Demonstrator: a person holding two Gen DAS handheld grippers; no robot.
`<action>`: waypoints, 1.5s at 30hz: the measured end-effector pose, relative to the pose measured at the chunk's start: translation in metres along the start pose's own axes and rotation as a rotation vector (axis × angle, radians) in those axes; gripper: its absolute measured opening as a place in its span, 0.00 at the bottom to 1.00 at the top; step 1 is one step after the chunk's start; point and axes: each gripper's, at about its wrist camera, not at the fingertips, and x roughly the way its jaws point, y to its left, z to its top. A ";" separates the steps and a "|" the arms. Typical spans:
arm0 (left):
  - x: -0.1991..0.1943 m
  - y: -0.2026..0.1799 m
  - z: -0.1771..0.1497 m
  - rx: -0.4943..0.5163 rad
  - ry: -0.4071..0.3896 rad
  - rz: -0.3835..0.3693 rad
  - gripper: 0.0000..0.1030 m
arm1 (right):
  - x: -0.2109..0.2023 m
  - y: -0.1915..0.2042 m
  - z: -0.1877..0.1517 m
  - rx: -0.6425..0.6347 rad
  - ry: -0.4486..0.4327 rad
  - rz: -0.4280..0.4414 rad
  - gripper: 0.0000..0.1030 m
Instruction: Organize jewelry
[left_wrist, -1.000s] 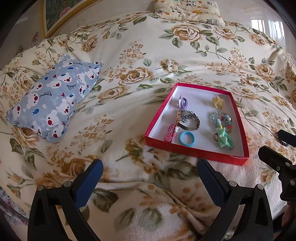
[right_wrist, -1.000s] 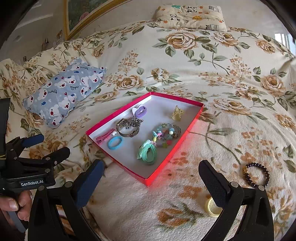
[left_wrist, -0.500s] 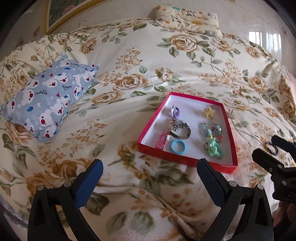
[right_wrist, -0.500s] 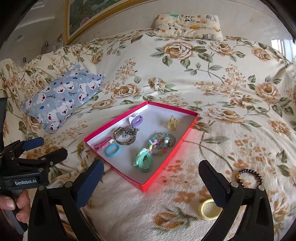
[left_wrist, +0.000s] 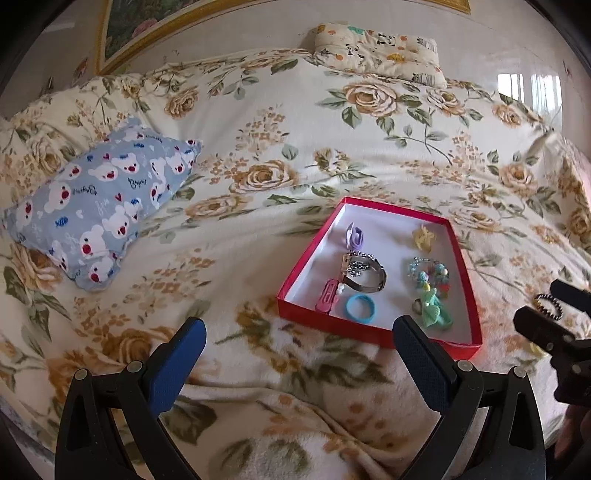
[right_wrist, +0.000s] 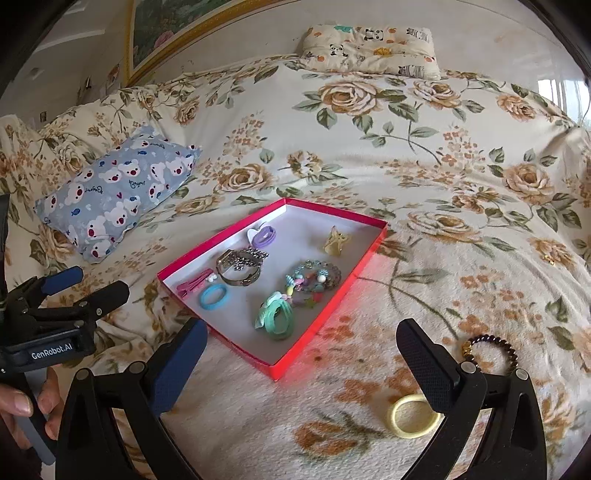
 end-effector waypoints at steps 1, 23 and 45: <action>0.001 -0.003 0.002 0.018 0.000 0.014 0.99 | 0.000 -0.001 0.000 -0.001 0.002 -0.005 1.00; 0.033 -0.022 0.036 0.088 0.144 0.029 0.99 | 0.010 0.002 0.014 -0.001 0.025 0.019 1.00; 0.034 -0.021 0.035 0.078 0.158 0.001 0.99 | 0.017 0.005 0.012 -0.011 0.048 0.019 1.00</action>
